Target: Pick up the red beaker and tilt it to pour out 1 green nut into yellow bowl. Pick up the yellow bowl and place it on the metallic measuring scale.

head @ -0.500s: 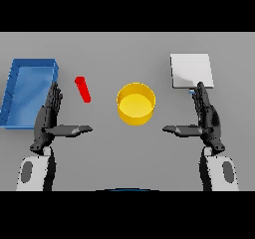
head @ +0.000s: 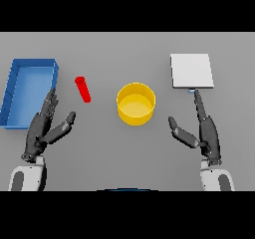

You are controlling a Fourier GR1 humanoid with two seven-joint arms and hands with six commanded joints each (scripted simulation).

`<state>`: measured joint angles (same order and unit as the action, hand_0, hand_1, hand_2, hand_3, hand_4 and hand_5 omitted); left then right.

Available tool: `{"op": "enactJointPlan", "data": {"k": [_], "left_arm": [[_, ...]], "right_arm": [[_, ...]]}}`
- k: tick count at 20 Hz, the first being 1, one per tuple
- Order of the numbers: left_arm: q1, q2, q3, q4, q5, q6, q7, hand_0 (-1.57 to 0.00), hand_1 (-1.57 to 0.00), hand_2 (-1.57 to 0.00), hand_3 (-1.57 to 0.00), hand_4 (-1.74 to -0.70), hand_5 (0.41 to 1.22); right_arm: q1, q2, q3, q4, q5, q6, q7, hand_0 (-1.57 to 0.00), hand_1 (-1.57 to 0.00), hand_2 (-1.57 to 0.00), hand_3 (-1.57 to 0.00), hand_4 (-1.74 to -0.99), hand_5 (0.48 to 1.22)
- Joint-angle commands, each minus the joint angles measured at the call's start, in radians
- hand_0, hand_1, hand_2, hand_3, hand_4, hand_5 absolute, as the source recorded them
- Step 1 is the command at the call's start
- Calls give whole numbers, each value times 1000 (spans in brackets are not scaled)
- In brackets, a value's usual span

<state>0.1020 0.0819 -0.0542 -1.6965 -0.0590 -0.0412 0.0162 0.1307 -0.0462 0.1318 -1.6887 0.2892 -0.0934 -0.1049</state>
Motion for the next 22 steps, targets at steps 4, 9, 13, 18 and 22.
{"op": "enactJointPlan", "data": {"k": [4, 9, 13, 18, 22], "left_arm": [[16, 16, -18, -25, -32, 0, 20, 1, 1, 1, 1, -1164, 603], [-68, 1, -31, 91, -72, 5, 12, 1, 1, 1, 1, -1191, 611], [-167, -12, -22, 226, -110, 32, -41, 1, 1, 1, 1, -1227, 629], [-300, -12, 19, 378, -109, 49, -61, 1, 1, 1, 1, -1262, 668], [-376, -24, 35, 480, -108, 53, -77, 1, 1, 1, 1, -1280, 682]], "right_arm": [[27, -2, 14, -45, 17, 0, 29, 1, 1, 1, 1, -1183, 596], [19, 0, 6, -43, -20, 24, 29, 1, 1, 1, 1, -1230, 617], [21, -8, 7, -53, -26, 35, 20, 1, 1, 1, 1, -1260, 633], [14, -11, -7, -45, -46, 42, 14, 1, 1, 1, 1, -1278, 634], [14, -13, -3, -48, -35, 39, 30, 1, 1, 1, 1, -1266, 635]]}}
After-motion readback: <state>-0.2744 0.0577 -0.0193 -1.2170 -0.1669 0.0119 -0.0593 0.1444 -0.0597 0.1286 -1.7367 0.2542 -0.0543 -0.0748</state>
